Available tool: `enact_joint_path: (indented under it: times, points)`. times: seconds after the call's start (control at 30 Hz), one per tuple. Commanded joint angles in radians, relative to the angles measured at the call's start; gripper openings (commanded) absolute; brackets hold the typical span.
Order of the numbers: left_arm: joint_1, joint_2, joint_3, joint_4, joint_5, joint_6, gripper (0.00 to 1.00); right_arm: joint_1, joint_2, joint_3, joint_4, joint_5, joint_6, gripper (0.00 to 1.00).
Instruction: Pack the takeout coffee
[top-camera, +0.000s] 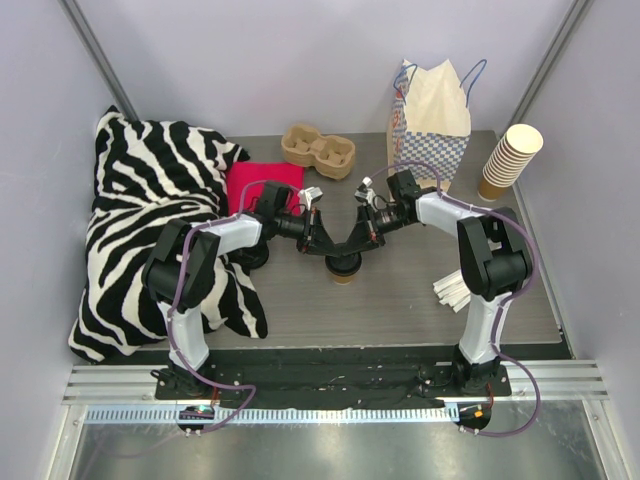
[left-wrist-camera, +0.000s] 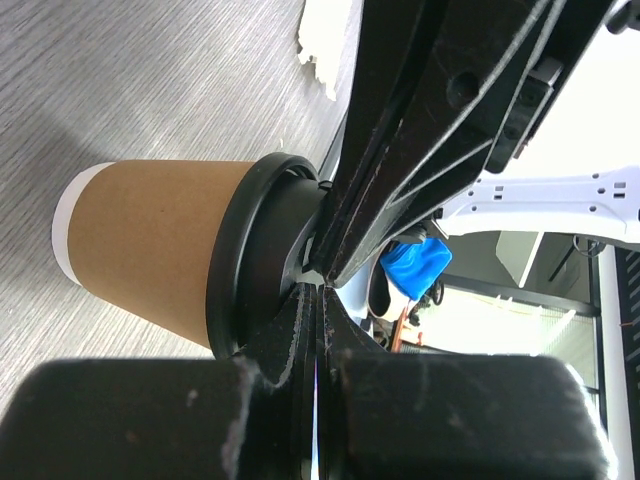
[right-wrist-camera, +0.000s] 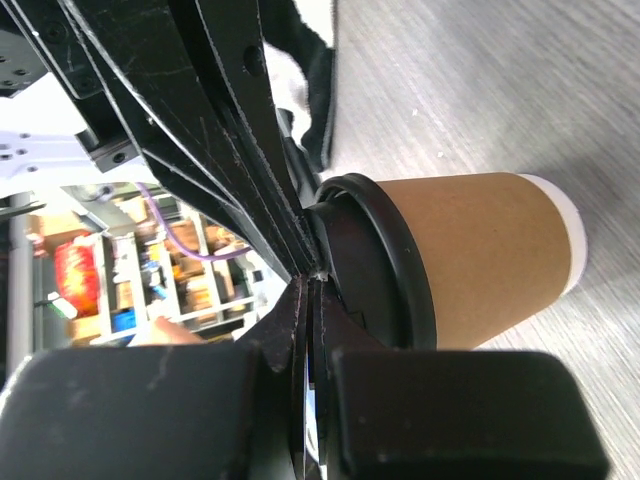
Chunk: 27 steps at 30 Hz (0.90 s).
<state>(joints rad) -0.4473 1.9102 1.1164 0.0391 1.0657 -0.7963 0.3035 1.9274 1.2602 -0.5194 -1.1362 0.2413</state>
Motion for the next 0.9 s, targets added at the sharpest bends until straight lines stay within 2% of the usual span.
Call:
enact_joint_path:
  times: [0.0,0.2,0.37,0.63,0.87]
  points:
    - [-0.002,0.072,-0.043,-0.133,-0.216,0.100,0.00,-0.023,0.074,-0.048,0.012,0.104,-0.043,0.01]
    - [-0.004,0.069,-0.040,-0.131,-0.207,0.103,0.00,-0.026,0.045,-0.048,0.012,0.082,-0.054,0.01]
    - [-0.002,0.043,-0.024,-0.111,-0.179,0.088,0.00,-0.014,-0.045,0.007,-0.014,0.053,-0.046,0.02]
    - [-0.002,-0.082,0.019,-0.045,-0.124,-0.010,0.00,0.000,-0.146,0.007,-0.018,0.075,0.009,0.02]
    - [-0.017,-0.158,-0.039,0.013,-0.098,-0.073,0.00,0.034,-0.159,-0.025,-0.010,0.110,0.015,0.02]
